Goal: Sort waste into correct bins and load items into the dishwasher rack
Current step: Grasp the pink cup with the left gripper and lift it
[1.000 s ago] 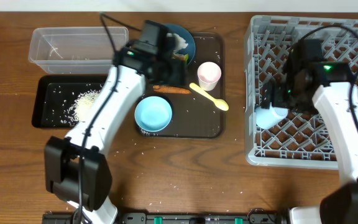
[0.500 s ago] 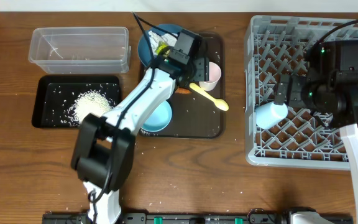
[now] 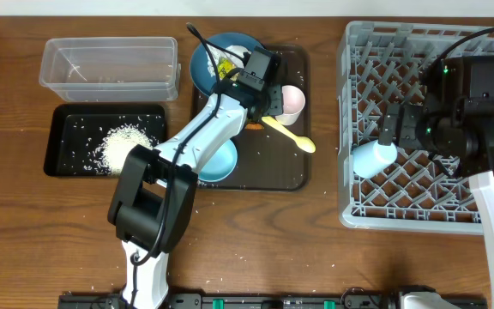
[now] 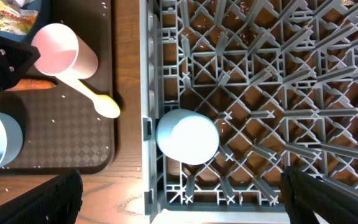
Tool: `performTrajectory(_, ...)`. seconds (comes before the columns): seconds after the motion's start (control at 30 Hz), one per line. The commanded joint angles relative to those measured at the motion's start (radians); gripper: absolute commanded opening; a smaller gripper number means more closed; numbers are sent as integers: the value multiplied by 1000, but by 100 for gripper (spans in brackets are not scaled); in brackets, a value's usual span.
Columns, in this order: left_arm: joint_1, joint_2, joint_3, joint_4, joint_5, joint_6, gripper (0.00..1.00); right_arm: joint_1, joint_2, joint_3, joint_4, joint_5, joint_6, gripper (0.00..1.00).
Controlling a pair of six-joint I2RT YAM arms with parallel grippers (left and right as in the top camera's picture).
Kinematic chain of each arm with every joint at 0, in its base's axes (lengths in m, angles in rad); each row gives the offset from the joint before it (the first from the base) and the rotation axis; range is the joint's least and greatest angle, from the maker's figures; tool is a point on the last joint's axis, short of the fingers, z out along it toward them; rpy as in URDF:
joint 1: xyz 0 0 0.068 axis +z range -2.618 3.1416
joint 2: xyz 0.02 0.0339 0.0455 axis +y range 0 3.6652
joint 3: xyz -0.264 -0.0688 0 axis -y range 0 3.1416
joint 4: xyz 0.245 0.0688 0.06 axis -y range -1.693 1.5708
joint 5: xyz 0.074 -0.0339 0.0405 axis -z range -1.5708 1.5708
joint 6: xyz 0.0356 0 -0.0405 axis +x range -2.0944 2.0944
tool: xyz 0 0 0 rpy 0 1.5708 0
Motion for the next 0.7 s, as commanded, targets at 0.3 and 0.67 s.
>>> performTrajectory(0.3, -18, 40, -5, 0, -2, -12, 10, 7, -8, 13, -1, 14, -26, 99)
performTrajectory(0.67, 102, -124, -3, -61, 420, -12, 6, 9, -8, 11, 99, -105, -27, 99)
